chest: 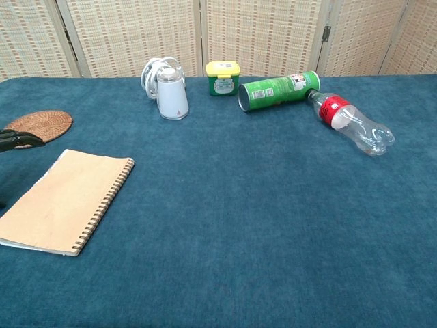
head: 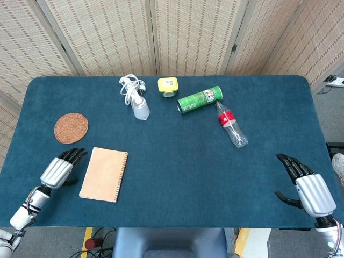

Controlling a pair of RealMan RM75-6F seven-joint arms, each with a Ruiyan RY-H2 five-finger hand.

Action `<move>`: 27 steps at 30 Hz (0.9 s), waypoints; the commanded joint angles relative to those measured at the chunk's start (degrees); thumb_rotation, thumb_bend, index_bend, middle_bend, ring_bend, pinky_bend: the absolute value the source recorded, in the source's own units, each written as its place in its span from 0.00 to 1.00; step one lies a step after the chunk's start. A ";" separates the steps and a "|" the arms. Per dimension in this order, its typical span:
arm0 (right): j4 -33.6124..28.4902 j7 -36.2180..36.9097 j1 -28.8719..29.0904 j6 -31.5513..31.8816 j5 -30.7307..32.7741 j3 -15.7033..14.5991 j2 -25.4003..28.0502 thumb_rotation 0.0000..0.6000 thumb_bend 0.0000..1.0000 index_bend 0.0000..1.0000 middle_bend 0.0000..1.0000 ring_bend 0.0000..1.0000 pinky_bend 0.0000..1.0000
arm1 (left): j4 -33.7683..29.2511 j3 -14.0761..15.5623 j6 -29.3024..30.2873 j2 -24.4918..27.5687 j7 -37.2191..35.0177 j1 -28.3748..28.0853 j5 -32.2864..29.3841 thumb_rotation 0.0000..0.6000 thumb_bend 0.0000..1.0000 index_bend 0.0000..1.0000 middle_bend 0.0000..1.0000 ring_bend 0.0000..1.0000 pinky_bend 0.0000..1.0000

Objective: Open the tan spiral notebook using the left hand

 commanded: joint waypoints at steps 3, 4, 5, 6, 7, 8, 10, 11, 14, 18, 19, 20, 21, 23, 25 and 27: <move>-0.09 -0.15 0.04 -0.07 0.13 0.10 -0.05 1.00 0.21 0.04 0.14 0.16 0.31 | 0.05 0.43 1.84 -1.10 -1.00 -0.35 0.05 1.00 0.17 0.13 0.12 0.12 0.26; -0.12 -0.15 0.04 -0.07 0.17 0.13 -0.06 1.00 0.21 0.04 0.14 0.16 0.31 | 0.06 0.43 2.31 -1.41 -1.16 -0.43 -0.01 1.00 0.17 0.13 0.12 0.12 0.26; -0.15 -0.16 0.03 -0.09 0.21 0.14 -0.04 1.00 0.21 0.04 0.14 0.16 0.31 | 0.08 0.45 2.57 -1.65 -1.31 -0.50 -0.04 1.00 0.17 0.14 0.12 0.12 0.26; -0.17 -0.19 0.02 -0.09 0.26 0.15 -0.04 1.00 0.21 0.04 0.14 0.16 0.31 | 0.11 0.49 2.78 -1.89 -1.46 -0.58 -0.06 1.00 0.17 0.14 0.12 0.12 0.26; -0.17 -0.22 0.00 -0.11 0.31 0.16 -0.05 1.00 0.21 0.04 0.14 0.16 0.31 | 0.26 0.61 3.12 -2.22 -1.52 -0.67 0.00 1.00 0.17 0.14 0.12 0.12 0.26; -0.19 -0.23 0.00 -0.14 0.34 0.16 -0.06 1.00 0.21 0.04 0.14 0.16 0.31 | 0.48 0.73 3.24 -2.49 -1.39 -0.79 0.07 1.00 0.17 0.14 0.12 0.12 0.26; -0.22 -0.22 -0.02 -0.11 0.35 0.18 -0.08 1.00 0.21 0.04 0.14 0.16 0.31 | 0.80 1.03 3.15 -2.99 -1.43 -1.02 0.21 1.00 0.17 0.14 0.12 0.12 0.26; -0.22 -0.21 -0.04 -0.05 0.35 0.20 -0.11 1.00 0.21 0.04 0.14 0.16 0.31 | 0.80 1.01 3.38 -3.22 -1.65 -1.12 0.15 1.00 0.17 0.15 0.12 0.12 0.26; -0.25 -0.24 -0.11 -0.09 0.50 0.20 -0.14 1.00 0.21 0.04 0.14 0.16 0.31 | 1.04 1.12 3.83 -3.91 -2.21 -1.46 0.11 1.00 0.17 0.15 0.12 0.12 0.26; -0.43 -0.43 -0.12 -0.07 0.44 0.23 -0.12 1.00 0.21 0.04 0.14 0.16 0.31 | 1.37 1.36 3.92 -4.54 -2.88 -1.84 0.09 1.00 0.17 0.16 0.12 0.12 0.26; -0.45 -0.45 -0.13 -0.04 0.45 0.24 -0.14 1.00 0.21 0.04 0.14 0.16 0.31 | 1.38 1.35 3.94 -4.67 -3.20 -1.90 0.03 1.00 0.17 0.17 0.12 0.12 0.26; -0.47 -0.46 -0.14 -0.03 0.46 0.25 -0.16 1.00 0.21 0.04 0.14 0.16 0.31 | 1.44 1.33 3.93 -4.79 -3.41 -1.96 -0.04 1.00 0.17 0.18 0.12 0.12 0.26; -0.47 -0.47 -0.15 -0.03 0.48 0.25 -0.18 1.00 0.21 0.04 0.14 0.16 0.31 | 1.51 1.35 3.95 -4.93 -3.54 -1.99 -0.09 1.00 0.17 0.19 0.12 0.12 0.26; -0.50 -0.53 -0.15 -0.07 0.53 0.28 -0.20 1.00 0.21 0.04 0.14 0.16 0.31 | 1.63 1.37 3.87 -5.23 -4.00 -2.11 -0.19 1.00 0.17 0.21 0.12 0.12 0.26; -0.52 -0.53 -0.13 -0.07 0.56 0.33 -0.26 1.00 0.21 0.04 0.14 0.16 0.31 | 1.70 1.42 3.36 -5.57 -4.60 -2.20 -0.30 1.00 0.17 0.22 0.12 0.12 0.26; -0.50 -0.54 -0.13 -0.02 0.56 0.38 -0.39 1.00 0.21 0.04 0.14 0.16 0.31 | 1.71 1.36 3.27 -5.89 -5.22 -2.31 -0.47 1.00 0.17 0.23 0.12 0.12 0.26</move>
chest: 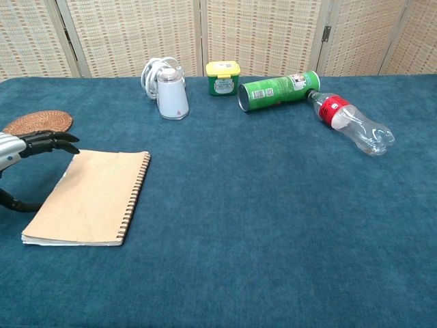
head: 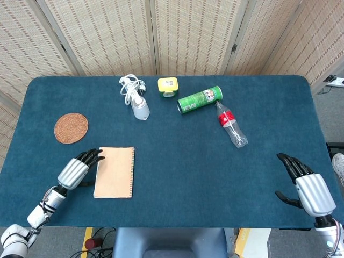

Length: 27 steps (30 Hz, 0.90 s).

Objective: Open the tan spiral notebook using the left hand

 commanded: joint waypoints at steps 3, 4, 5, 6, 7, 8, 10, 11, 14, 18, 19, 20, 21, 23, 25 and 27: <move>0.07 -0.02 0.00 -0.03 0.12 0.07 -0.18 1.00 0.21 0.04 0.14 0.16 0.31 | 0.22 -0.25 -0.11 -0.96 -1.12 -0.34 -0.53 1.00 0.21 0.24 0.12 0.12 0.26; 0.06 -0.03 0.01 -0.07 0.17 0.09 -0.21 1.00 0.21 0.04 0.14 0.16 0.31 | 0.15 -0.32 -0.26 -1.19 -1.53 -0.45 -0.66 1.00 0.23 0.24 0.13 0.12 0.26; 0.05 -0.02 0.02 -0.08 0.21 0.11 -0.24 1.00 0.21 0.04 0.14 0.16 0.31 | 0.15 -0.36 -0.44 -1.38 -1.71 -0.56 -0.74 1.00 0.25 0.24 0.13 0.12 0.26; 0.05 -0.01 0.01 -0.07 0.22 0.12 -0.27 1.00 0.21 0.04 0.14 0.16 0.31 | 0.18 -0.40 -0.44 -1.59 -1.76 -0.67 -0.81 1.00 0.26 0.24 0.13 0.12 0.26; 0.09 -0.01 -0.02 -0.03 0.26 0.14 -0.34 1.00 0.20 0.04 0.14 0.16 0.31 | 0.17 -0.49 -0.35 -1.88 -1.86 -0.82 -0.93 1.00 0.26 0.23 0.13 0.12 0.26; 0.11 0.01 -0.03 -0.01 0.29 0.15 -0.39 1.00 0.20 0.04 0.14 0.16 0.31 | 0.11 -0.64 -0.23 -2.14 -2.01 -0.93 -1.09 1.00 0.26 0.23 0.13 0.12 0.26; 0.20 0.12 -0.09 0.03 0.42 0.19 -0.48 1.00 0.20 0.04 0.14 0.16 0.31 | -0.01 -1.02 0.06 -2.81 -2.47 -1.22 -1.49 1.00 0.26 0.23 0.13 0.12 0.26; 0.22 0.12 -0.09 0.02 0.47 0.21 -0.50 1.00 0.20 0.04 0.14 0.16 0.31 | -0.03 -1.17 0.15 -3.10 -2.66 -1.36 -1.65 1.00 0.26 0.24 0.13 0.12 0.26; 0.19 0.06 -0.07 0.02 0.52 0.28 -0.46 1.00 0.20 0.04 0.14 0.16 0.31 | -0.04 -1.63 0.28 -4.07 -3.15 -1.89 -2.14 1.00 0.26 0.24 0.14 0.12 0.26; 0.14 0.04 -0.05 0.07 0.55 0.38 -0.44 1.00 0.20 0.04 0.14 0.16 0.31 | 0.02 -1.87 0.31 -5.11 -3.47 -2.61 -2.42 1.00 0.26 0.25 0.14 0.12 0.26; 0.14 0.05 -0.05 0.08 0.56 0.40 -0.45 1.00 0.20 0.04 0.14 0.16 0.31 | 0.01 -1.93 0.37 -5.30 -3.58 -2.75 -2.49 1.00 0.26 0.25 0.14 0.12 0.26; 0.18 0.09 -0.05 0.07 0.59 0.41 -0.49 1.00 0.20 0.04 0.14 0.16 0.31 | -0.05 -2.04 0.59 -5.59 -3.72 -3.01 -2.59 1.00 0.26 0.25 0.14 0.12 0.26; 0.23 0.13 -0.06 0.06 0.60 0.40 -0.53 1.00 0.20 0.04 0.14 0.16 0.31 | -0.10 -2.13 0.74 -5.79 -3.80 -3.20 -2.66 1.00 0.26 0.25 0.14 0.12 0.26; 0.36 0.27 -0.06 0.06 0.62 0.41 -0.62 1.00 0.20 0.04 0.14 0.16 0.31 | -0.22 -2.28 1.02 -6.15 -4.00 -3.74 -2.78 1.00 0.27 0.25 0.14 0.12 0.26; 0.48 0.39 -0.06 0.09 0.62 0.43 -0.69 1.00 0.20 0.04 0.14 0.16 0.31 | -0.37 -2.37 1.22 -6.42 -4.13 -4.28 -2.84 1.00 0.27 0.26 0.14 0.12 0.26; 0.64 0.58 -0.11 0.22 0.59 0.45 -0.78 1.00 0.20 0.04 0.14 0.16 0.31 | -0.71 -2.44 1.21 -6.67 -4.44 -4.92 -2.88 1.00 0.27 0.27 0.15 0.12 0.26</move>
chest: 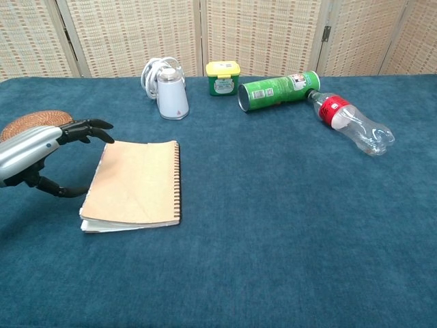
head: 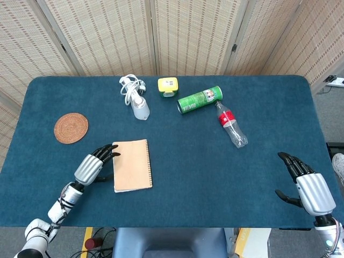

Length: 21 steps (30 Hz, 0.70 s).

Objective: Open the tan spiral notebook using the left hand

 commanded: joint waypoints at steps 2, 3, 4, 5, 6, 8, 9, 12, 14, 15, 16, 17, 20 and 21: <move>0.27 0.27 -0.10 0.21 -0.03 0.02 -0.09 1.00 0.20 0.04 0.14 0.16 0.31 | -0.58 0.03 -0.05 -0.46 -0.34 -1.23 0.10 1.00 0.29 0.29 0.15 0.12 0.26; 0.37 0.40 -0.15 0.33 -0.02 0.04 -0.11 1.00 0.20 0.04 0.14 0.16 0.31 | -0.80 0.15 -0.07 -0.57 -0.40 -1.61 0.25 1.00 0.30 0.30 0.15 0.12 0.26; 0.42 0.49 -0.18 0.39 -0.02 0.04 -0.12 1.00 0.20 0.04 0.14 0.16 0.31 | -0.91 0.19 0.00 -0.62 -0.40 -1.81 0.30 1.00 0.32 0.30 0.15 0.12 0.26; 0.54 0.67 -0.25 0.51 -0.03 0.03 -0.15 1.00 0.20 0.04 0.14 0.16 0.31 | -1.12 0.20 0.04 -0.75 -0.39 -2.23 0.36 1.00 0.34 0.31 0.15 0.12 0.26; 0.65 0.78 -0.28 0.57 -0.04 0.03 -0.17 1.00 0.20 0.04 0.14 0.16 0.31 | -1.32 0.18 -0.07 -0.84 -0.42 -2.55 0.36 1.00 0.36 0.31 0.15 0.12 0.26; 0.94 1.04 -0.33 0.66 -0.04 0.02 -0.30 1.00 0.20 0.04 0.14 0.16 0.31 | -1.98 -0.07 -0.26 -1.10 -0.72 -3.38 0.19 1.00 0.38 0.31 0.15 0.12 0.26; 1.06 1.20 -0.34 0.65 -0.03 0.01 -0.35 1.00 0.20 0.04 0.14 0.16 0.31 | -2.18 -0.20 -0.31 -1.24 -0.64 -3.76 0.10 1.00 0.39 0.30 0.15 0.12 0.26; 1.36 1.54 -0.34 0.65 -0.05 -0.01 -0.44 1.00 0.20 0.04 0.14 0.16 0.31 | -2.61 -0.29 -0.51 -1.55 0.02 -4.83 0.15 1.00 0.44 0.30 0.15 0.12 0.26; 1.55 1.76 -0.38 0.77 -0.06 0.02 -0.46 1.00 0.20 0.04 0.14 0.16 0.31 | -3.01 -0.19 -0.83 -1.69 0.36 -5.56 0.33 1.00 0.48 0.31 0.15 0.12 0.26; 1.69 1.97 -0.45 0.91 -0.03 0.04 -0.45 1.00 0.20 0.04 0.14 0.16 0.31 | -3.41 -0.11 -1.24 -1.84 0.51 -6.21 0.47 1.00 0.50 0.31 0.15 0.12 0.26; 1.82 2.11 -0.49 0.96 0.00 0.04 -0.46 1.00 0.20 0.04 0.14 0.16 0.31 | -3.64 -0.09 -1.35 -1.91 0.69 -6.50 0.52 1.00 0.53 0.32 0.15 0.12 0.26; 1.93 2.25 -0.52 1.00 0.01 0.03 -0.48 1.00 0.20 0.04 0.14 0.16 0.31 | -3.82 -0.08 -1.37 -1.99 0.92 -6.74 0.57 1.00 0.55 0.34 0.15 0.12 0.26; 2.27 2.66 -0.64 1.08 0.08 -0.04 -0.55 1.00 0.20 0.04 0.14 0.16 0.31 | -4.33 -0.19 -0.85 -2.23 1.50 -7.27 0.61 1.00 0.60 0.42 0.15 0.12 0.26; 2.35 2.78 -0.67 1.13 0.10 -0.04 -0.56 1.00 0.20 0.04 0.14 0.16 0.31 | -4.46 -0.21 -0.79 -2.25 1.53 -7.37 0.60 1.00 0.61 0.44 0.15 0.12 0.26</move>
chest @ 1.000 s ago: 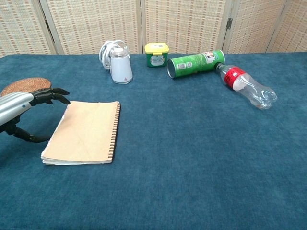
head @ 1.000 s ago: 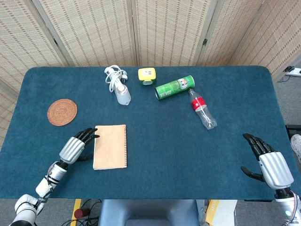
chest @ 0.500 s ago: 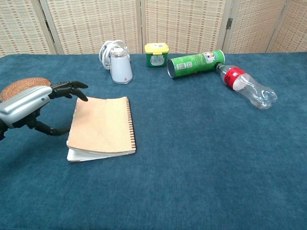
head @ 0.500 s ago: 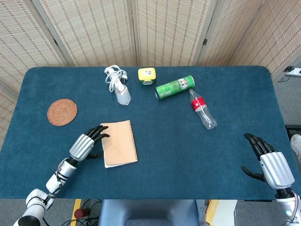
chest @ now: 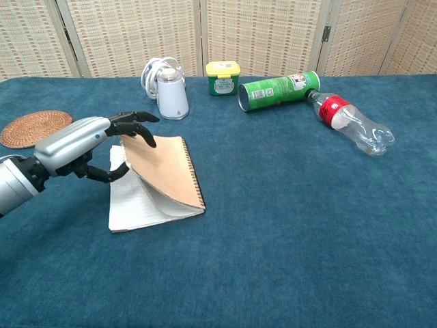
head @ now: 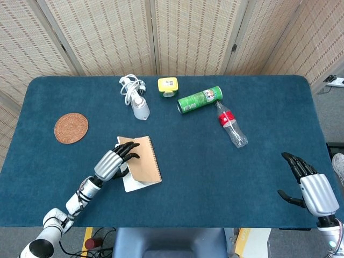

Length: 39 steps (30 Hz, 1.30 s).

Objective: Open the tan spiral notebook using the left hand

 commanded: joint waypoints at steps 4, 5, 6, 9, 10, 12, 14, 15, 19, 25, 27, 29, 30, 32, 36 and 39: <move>0.45 0.58 -0.20 0.38 -0.03 0.00 -0.07 1.00 0.20 0.04 0.14 0.16 0.31 | -0.54 0.03 1.07 0.07 0.19 -0.13 0.13 1.00 0.66 0.58 0.16 0.12 0.26; 0.48 0.64 -0.20 0.41 -0.08 0.00 -0.10 1.00 0.20 0.04 0.14 0.16 0.31 | -0.57 -0.01 1.42 0.18 0.18 0.01 0.10 1.00 0.66 0.60 0.17 0.12 0.26; 0.54 0.69 -0.18 0.40 -0.15 -0.02 -0.13 1.00 0.20 0.04 0.14 0.16 0.31 | -0.62 -0.01 1.77 0.40 0.13 0.26 0.07 1.00 0.66 0.61 0.18 0.12 0.26; 0.64 0.81 -0.07 0.29 -0.24 -0.01 -0.22 1.00 0.20 0.04 0.14 0.16 0.31 | -0.85 0.28 2.64 1.55 -0.32 1.13 0.20 1.00 0.67 0.65 0.19 0.12 0.26; 0.65 0.83 -0.02 0.24 -0.28 0.00 -0.23 1.00 0.20 0.04 0.14 0.16 0.31 | -0.91 0.50 2.99 2.08 -0.41 1.45 0.36 1.00 0.67 0.66 0.19 0.12 0.26; 0.63 0.81 0.09 0.16 -0.38 0.04 -0.26 1.00 0.20 0.04 0.14 0.16 0.31 | -1.05 0.94 3.91 3.26 -0.58 2.19 0.69 1.00 0.67 0.67 0.20 0.12 0.26; 0.56 0.74 0.23 0.07 -0.55 0.04 -0.28 1.00 0.20 0.04 0.14 0.16 0.31 | -1.19 1.77 5.02 5.10 -0.67 3.09 1.38 1.00 0.67 0.67 0.20 0.12 0.26; 0.52 0.69 0.31 0.00 -0.61 0.06 -0.31 1.00 0.20 0.04 0.14 0.16 0.31 | -1.18 2.19 5.80 6.24 -0.36 3.57 1.76 1.00 0.67 0.67 0.20 0.12 0.26; 0.36 0.44 0.52 -0.17 -0.79 0.10 -0.44 1.00 0.20 0.04 0.14 0.16 0.31 | -1.29 3.66 8.12 10.04 1.24 4.56 3.22 1.00 0.67 0.67 0.20 0.12 0.26; 0.64 0.55 0.75 -0.23 -1.13 0.06 -1.10 1.00 0.20 0.04 0.14 0.16 0.31 | -4.35 4.68 10.15 14.00 5.06 3.74 4.81 1.00 0.67 0.67 0.21 0.12 0.26; 0.80 0.70 0.66 -0.04 -1.16 0.02 -1.16 1.00 0.20 0.04 0.14 0.16 0.31 | -5.71 5.19 10.80 14.62 6.91 2.81 5.80 1.00 0.67 0.67 0.21 0.12 0.26; 1.04 1.02 0.47 0.28 -1.14 -0.02 -1.19 1.00 0.20 0.04 0.14 0.16 0.31 | -7.82 5.75 11.03 14.91 8.88 1.59 6.95 1.00 0.67 0.66 0.21 0.12 0.26; 1.16 1.20 0.38 0.41 -1.12 -0.05 -1.19 1.00 0.20 0.04 0.14 0.16 0.31 | -8.73 5.94 10.95 14.87 9.87 1.03 7.41 1.00 0.67 0.66 0.21 0.12 0.26; 1.48 1.65 0.15 0.79 -1.16 -0.14 -1.21 1.00 0.20 0.04 0.14 0.16 0.31 | -10.82 6.31 10.33 14.55 12.39 -0.30 8.42 1.00 0.67 0.66 0.21 0.12 0.26; 2.16 2.44 -0.36 1.53 -1.20 -0.34 -1.28 1.00 0.20 0.04 0.14 0.16 0.31 | -15.46 6.16 8.54 13.84 17.22 -2.81 9.55 1.00 0.67 0.65 0.21 0.12 0.26; 2.68 3.00 -0.74 2.01 -1.03 -0.42 -1.37 1.00 0.20 0.04 0.14 0.16 0.31 | -19.62 5.85 6.12 13.92 19.83 -4.34 9.75 1.00 0.67 0.63 0.21 0.12 0.26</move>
